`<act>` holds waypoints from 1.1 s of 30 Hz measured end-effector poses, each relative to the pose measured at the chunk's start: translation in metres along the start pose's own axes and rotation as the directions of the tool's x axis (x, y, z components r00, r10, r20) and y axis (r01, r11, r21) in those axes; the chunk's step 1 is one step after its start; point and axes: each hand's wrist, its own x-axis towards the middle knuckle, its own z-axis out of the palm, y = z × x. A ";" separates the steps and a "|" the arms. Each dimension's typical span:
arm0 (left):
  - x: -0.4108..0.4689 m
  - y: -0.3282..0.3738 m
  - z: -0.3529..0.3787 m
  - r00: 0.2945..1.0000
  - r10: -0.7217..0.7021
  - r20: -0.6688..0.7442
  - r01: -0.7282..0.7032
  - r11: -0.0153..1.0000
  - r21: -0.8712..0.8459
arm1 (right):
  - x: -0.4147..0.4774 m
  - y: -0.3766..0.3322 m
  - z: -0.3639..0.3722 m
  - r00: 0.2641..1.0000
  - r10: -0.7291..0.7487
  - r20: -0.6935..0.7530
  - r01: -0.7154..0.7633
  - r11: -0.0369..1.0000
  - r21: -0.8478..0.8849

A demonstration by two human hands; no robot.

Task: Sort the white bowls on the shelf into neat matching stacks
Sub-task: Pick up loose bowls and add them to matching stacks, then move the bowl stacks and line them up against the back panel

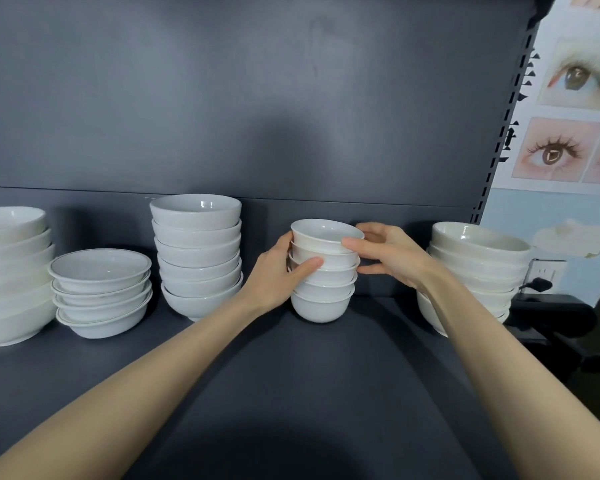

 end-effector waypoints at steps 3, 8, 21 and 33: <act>-0.003 0.009 -0.007 0.999 -0.021 0.035 0.017 0.994 0.110 | -0.005 -0.007 0.000 1.000 0.026 0.008 -0.025 0.997 -0.074; -0.005 0.024 -0.022 0.997 -0.058 0.058 0.039 0.957 0.286 | -0.015 -0.022 -0.002 0.999 0.011 -0.034 -0.020 0.964 -0.265; -0.045 0.064 -0.107 0.970 0.199 0.139 -0.235 0.638 0.733 | -0.045 -0.077 0.037 0.961 -0.275 0.015 0.185 0.600 -0.778; -0.085 0.012 -0.206 0.972 0.230 0.048 -0.194 0.670 0.717 | -0.055 -0.101 0.136 0.951 -0.308 -0.005 0.186 0.588 -0.787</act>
